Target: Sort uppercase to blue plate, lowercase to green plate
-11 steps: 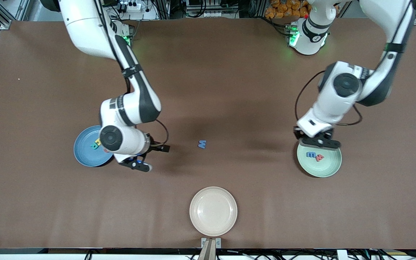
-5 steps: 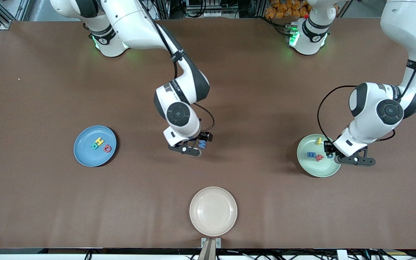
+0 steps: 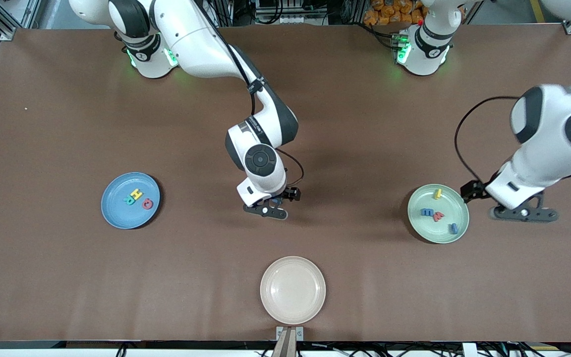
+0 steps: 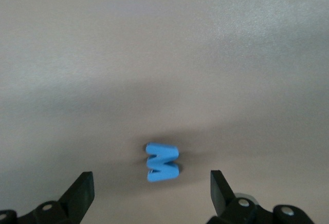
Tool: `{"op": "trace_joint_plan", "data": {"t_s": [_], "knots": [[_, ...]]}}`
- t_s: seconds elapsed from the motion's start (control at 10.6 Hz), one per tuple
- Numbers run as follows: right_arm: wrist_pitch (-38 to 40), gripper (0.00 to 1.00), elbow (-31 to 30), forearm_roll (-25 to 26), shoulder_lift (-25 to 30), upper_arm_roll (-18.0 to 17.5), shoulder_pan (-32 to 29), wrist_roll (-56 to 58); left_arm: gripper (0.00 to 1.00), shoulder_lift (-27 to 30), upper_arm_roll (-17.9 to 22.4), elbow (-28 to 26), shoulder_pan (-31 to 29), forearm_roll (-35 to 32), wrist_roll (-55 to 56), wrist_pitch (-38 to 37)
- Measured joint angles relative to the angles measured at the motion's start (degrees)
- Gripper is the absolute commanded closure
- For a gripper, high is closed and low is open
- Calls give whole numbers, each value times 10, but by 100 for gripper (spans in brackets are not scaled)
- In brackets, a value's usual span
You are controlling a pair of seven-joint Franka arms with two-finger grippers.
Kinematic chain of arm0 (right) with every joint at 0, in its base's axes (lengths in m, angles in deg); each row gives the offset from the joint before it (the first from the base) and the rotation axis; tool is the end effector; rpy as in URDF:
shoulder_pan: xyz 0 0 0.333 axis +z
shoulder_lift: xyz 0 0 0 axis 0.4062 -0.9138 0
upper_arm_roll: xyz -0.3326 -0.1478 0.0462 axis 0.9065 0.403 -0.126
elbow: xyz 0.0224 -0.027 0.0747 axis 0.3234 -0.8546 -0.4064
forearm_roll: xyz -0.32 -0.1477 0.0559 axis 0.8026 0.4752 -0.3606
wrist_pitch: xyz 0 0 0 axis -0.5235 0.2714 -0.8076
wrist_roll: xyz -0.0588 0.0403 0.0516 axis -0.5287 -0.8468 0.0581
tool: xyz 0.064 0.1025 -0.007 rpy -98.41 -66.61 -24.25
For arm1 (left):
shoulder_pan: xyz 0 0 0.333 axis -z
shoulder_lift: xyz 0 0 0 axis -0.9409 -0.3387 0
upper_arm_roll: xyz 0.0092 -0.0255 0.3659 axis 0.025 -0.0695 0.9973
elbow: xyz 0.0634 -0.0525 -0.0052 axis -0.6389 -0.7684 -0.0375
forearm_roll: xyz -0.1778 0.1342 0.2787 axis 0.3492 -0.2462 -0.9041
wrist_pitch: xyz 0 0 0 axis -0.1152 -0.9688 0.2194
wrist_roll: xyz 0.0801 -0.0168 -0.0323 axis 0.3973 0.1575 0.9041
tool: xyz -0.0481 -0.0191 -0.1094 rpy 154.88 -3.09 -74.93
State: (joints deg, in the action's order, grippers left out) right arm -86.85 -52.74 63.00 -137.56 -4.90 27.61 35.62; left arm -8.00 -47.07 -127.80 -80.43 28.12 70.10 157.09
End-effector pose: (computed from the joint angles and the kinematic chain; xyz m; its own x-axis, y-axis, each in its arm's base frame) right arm 0.5850 0.4980 0.2526 0.9729 -0.2228 -0.0622 -0.2254 -0.9735 -0.0389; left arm 0.6012 -0.0413 0.5123 0.9951 -0.0892 0.0433 -0.0863 -0.9942 -0.0644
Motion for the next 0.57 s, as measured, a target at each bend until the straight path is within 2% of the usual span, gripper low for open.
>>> {"op": "trace_joint_plan", "data": {"t_s": [0.19,0.57], "knots": [[-2,0,2,0,-11,0,1,0,0,54,6,34,11,46,0,-71],[-16,0,2,0,-27,0,8,-5,0,112,46,36,35,72,0,-98]]}}
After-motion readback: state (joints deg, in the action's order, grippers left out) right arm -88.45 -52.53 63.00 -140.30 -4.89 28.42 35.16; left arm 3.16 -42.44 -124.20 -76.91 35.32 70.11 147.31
